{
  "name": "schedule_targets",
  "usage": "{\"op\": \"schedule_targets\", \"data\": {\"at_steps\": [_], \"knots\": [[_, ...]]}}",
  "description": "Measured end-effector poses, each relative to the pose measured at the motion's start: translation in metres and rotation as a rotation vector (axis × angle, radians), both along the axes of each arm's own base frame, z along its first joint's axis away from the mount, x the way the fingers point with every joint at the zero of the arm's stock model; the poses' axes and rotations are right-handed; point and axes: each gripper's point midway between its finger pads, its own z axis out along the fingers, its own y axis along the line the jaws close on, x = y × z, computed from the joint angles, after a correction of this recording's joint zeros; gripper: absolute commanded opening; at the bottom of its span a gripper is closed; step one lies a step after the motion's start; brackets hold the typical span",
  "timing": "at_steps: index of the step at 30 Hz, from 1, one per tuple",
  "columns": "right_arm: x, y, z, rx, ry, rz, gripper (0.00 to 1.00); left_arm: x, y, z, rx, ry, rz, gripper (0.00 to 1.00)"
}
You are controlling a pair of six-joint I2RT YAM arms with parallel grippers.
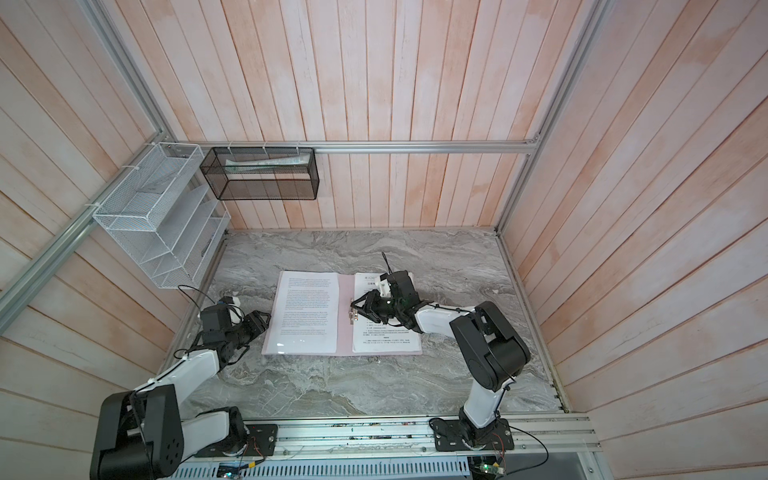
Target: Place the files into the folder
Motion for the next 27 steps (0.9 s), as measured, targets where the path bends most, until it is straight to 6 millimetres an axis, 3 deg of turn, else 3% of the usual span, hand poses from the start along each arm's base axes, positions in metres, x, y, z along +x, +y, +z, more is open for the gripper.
{"op": "schedule_targets", "data": {"at_steps": [6, 21, 27], "knots": [[0.0, 0.001, -0.011, -0.006, 0.025, 0.008, 0.35, 0.005, -0.011, -0.021, -0.104, 0.036, -0.054, 0.62], [0.006, 0.008, -0.012, 0.006, 0.034, 0.029, 0.26, 0.014, -0.03, -0.013, -0.216, 0.003, -0.133, 0.49], [0.005, 0.008, -0.015, 0.0, 0.046, 0.031, 0.24, 0.006, -0.034, -0.014, -0.242, 0.008, -0.131, 0.46]]}}
